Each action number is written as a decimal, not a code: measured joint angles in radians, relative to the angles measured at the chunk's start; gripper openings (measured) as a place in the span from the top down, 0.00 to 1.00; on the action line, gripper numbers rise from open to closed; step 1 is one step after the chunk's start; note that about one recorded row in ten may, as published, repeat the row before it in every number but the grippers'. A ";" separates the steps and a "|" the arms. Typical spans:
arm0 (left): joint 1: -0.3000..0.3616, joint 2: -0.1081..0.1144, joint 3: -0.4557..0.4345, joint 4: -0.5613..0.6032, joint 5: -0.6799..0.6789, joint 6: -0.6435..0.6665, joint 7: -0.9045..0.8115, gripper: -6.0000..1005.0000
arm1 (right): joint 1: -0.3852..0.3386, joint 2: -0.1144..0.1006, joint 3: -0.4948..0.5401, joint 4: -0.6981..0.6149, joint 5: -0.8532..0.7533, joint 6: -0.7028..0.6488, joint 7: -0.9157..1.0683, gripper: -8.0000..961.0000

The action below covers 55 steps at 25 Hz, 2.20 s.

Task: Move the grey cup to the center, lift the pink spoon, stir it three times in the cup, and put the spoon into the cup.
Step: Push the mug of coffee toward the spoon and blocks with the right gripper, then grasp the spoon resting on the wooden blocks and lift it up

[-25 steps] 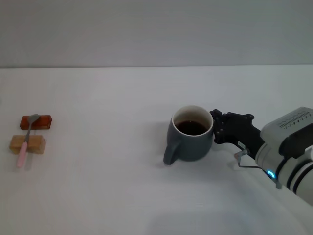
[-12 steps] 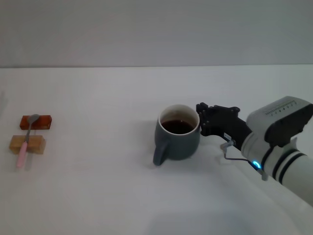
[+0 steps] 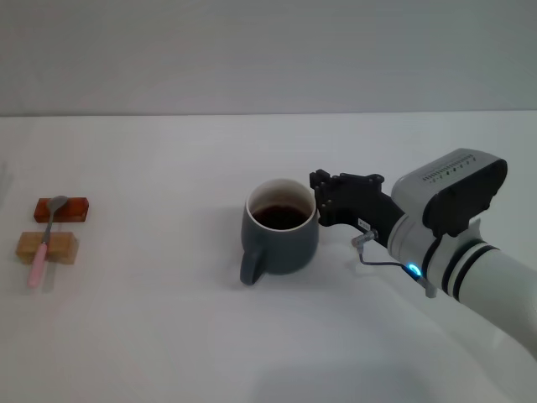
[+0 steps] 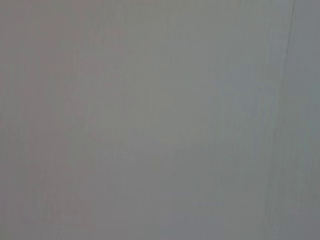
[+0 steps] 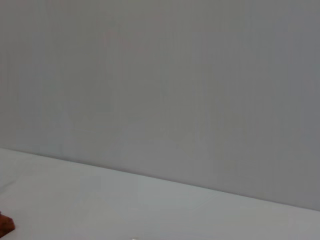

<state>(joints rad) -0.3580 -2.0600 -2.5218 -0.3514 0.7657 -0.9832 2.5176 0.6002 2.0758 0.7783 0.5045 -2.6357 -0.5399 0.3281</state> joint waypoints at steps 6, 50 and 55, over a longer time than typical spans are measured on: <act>0.001 -0.001 0.000 0.018 -0.004 -0.006 -0.002 0.14 | 0.019 0.001 -0.009 0.021 -0.002 0.018 0.008 0.94; 0.103 0.005 0.004 -0.152 -0.080 -0.074 -0.296 0.14 | 0.041 -0.030 0.459 -0.213 -0.002 -0.117 -0.331 0.94; 0.132 0.032 0.007 -0.219 -0.074 -0.079 -0.492 0.14 | 0.033 -0.025 0.505 -0.214 0.003 -0.123 -0.331 0.94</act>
<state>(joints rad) -0.2258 -2.0280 -2.5146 -0.5701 0.6914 -1.0619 2.0261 0.6332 2.0511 1.2829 0.2905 -2.6331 -0.6633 -0.0034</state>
